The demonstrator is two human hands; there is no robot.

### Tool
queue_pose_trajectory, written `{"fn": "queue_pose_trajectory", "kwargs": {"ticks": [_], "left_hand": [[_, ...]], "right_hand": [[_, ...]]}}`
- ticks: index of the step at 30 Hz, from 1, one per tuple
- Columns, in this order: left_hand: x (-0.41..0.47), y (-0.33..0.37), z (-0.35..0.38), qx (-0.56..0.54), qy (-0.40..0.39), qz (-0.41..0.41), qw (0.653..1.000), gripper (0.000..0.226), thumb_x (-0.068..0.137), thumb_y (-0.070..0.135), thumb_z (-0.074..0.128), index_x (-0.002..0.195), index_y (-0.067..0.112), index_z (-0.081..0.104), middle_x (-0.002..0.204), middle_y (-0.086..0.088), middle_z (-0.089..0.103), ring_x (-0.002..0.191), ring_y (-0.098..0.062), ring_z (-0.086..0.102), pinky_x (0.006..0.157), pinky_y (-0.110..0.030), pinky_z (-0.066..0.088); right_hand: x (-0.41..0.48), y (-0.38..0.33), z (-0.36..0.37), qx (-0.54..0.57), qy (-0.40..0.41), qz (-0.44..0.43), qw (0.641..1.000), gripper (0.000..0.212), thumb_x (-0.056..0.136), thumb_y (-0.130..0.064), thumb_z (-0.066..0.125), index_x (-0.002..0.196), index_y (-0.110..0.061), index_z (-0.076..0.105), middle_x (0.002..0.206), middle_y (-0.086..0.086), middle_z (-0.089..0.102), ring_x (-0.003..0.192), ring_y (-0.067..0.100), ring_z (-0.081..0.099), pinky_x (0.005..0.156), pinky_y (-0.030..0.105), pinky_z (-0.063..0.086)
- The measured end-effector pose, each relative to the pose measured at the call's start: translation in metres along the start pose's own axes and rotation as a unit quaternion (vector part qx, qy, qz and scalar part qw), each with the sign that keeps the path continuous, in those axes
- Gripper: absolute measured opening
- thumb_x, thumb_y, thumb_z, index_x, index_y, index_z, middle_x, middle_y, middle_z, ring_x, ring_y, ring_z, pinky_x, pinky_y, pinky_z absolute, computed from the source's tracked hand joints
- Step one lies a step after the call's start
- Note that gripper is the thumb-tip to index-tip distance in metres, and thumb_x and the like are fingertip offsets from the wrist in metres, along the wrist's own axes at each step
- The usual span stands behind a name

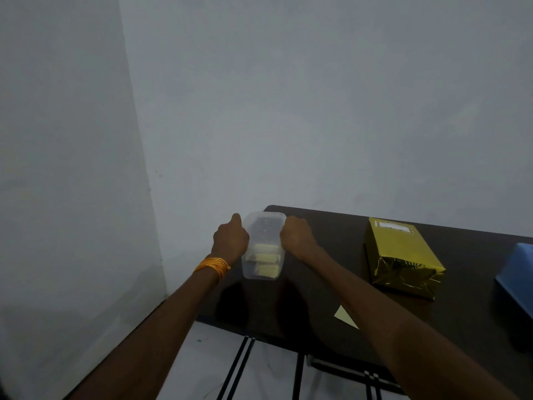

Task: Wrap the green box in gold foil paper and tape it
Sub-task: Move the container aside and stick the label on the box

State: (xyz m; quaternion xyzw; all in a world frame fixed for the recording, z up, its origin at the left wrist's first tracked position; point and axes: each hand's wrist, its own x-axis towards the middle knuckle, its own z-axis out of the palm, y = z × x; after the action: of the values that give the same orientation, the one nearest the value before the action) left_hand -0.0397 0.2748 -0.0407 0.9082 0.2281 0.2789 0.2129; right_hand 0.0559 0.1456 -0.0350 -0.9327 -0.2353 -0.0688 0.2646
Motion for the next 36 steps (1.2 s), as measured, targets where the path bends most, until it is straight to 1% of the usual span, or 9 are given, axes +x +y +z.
{"fn": "queue_pose_trajectory", "kwargs": {"ticks": [5,9,15,18,20,25,27,30,36], "left_hand": [[0.002,0.0,0.001,0.037,-0.033,0.026,0.998,0.029,0.101,0.015,0.038,0.125,0.008,0.054,0.121,-0.018,0.064,0.105,-0.035,0.061,0.079,-0.035,0.043],[0.004,0.002,-0.005,0.056,-0.069,0.029,0.996,0.036,0.099,0.014,0.04,0.132,0.007,0.053,0.131,-0.016,0.059,0.115,-0.035,0.056,0.093,-0.038,0.045],[0.029,0.005,-0.008,0.05,-0.151,0.001,0.987,0.04,0.1,0.026,0.039,0.138,0.014,0.042,0.127,-0.02,0.056,0.101,-0.036,0.059,0.087,-0.038,0.052],[0.04,0.01,-0.001,0.036,-0.15,0.02,0.988,0.048,0.103,0.027,0.035,0.149,0.017,0.036,0.149,-0.014,0.044,0.128,-0.035,0.048,0.102,-0.038,0.042],[0.047,0.014,0.004,0.047,-0.134,0.034,0.989,0.048,0.103,0.026,0.036,0.15,0.016,0.036,0.153,-0.01,0.04,0.135,-0.032,0.042,0.11,-0.037,0.033],[0.049,0.007,0.014,0.043,-0.123,0.019,0.991,0.047,0.102,0.024,0.041,0.147,0.012,0.042,0.149,-0.012,0.045,0.133,-0.032,0.044,0.11,-0.036,0.033],[0.05,0.001,0.018,0.027,-0.12,0.011,0.992,0.046,0.102,0.025,0.042,0.146,0.011,0.043,0.149,-0.012,0.045,0.132,-0.032,0.045,0.111,-0.038,0.036],[0.054,0.0,0.021,0.035,-0.118,0.013,0.992,0.047,0.101,0.026,0.043,0.147,0.012,0.043,0.146,-0.013,0.048,0.129,-0.032,0.048,0.11,-0.038,0.037],[0.055,-0.004,0.027,0.062,-0.133,0.023,0.989,0.048,0.103,0.028,0.037,0.15,0.017,0.037,0.146,-0.016,0.048,0.128,-0.034,0.049,0.105,-0.038,0.038]], "right_hand": [[0.002,0.001,0.004,0.008,-0.039,0.014,0.999,0.037,0.094,-0.025,0.05,0.129,-0.015,0.056,0.123,0.012,0.065,0.109,0.032,0.064,0.091,0.041,0.054],[0.001,0.003,0.0,0.01,-0.06,0.013,0.998,0.041,0.094,-0.024,0.047,0.135,-0.016,0.053,0.129,0.012,0.062,0.115,0.033,0.061,0.094,0.04,0.05],[0.005,0.005,-0.002,-0.003,-0.073,0.003,0.997,0.036,0.095,-0.016,0.047,0.129,-0.009,0.057,0.123,0.014,0.064,0.11,0.032,0.063,0.087,0.037,0.051],[0.006,0.012,0.0,0.006,-0.086,0.004,0.996,0.037,0.097,-0.019,0.046,0.133,-0.011,0.052,0.124,0.014,0.063,0.109,0.031,0.063,0.086,0.037,0.051],[0.007,0.017,0.001,0.024,-0.089,0.012,0.996,0.04,0.098,-0.023,0.045,0.136,-0.013,0.049,0.125,0.013,0.062,0.109,0.031,0.063,0.088,0.038,0.052],[0.013,0.016,0.001,0.042,-0.092,0.011,0.995,0.05,0.098,-0.024,0.041,0.147,-0.013,0.035,0.132,0.018,0.057,0.115,0.035,0.059,0.095,0.041,0.051],[0.013,0.013,-0.001,0.035,-0.098,0.006,0.995,0.051,0.098,-0.021,0.041,0.148,-0.011,0.033,0.132,0.02,0.056,0.116,0.036,0.058,0.092,0.038,0.049],[0.014,0.011,-0.005,0.021,-0.108,0.011,0.994,0.053,0.098,-0.022,0.041,0.15,-0.012,0.031,0.135,0.02,0.054,0.118,0.036,0.056,0.096,0.041,0.049],[0.02,0.004,-0.009,0.016,-0.112,0.014,0.993,0.059,0.098,-0.044,0.038,0.146,-0.01,0.034,0.137,0.022,0.051,0.118,0.039,0.057,0.099,0.049,0.051]]}}
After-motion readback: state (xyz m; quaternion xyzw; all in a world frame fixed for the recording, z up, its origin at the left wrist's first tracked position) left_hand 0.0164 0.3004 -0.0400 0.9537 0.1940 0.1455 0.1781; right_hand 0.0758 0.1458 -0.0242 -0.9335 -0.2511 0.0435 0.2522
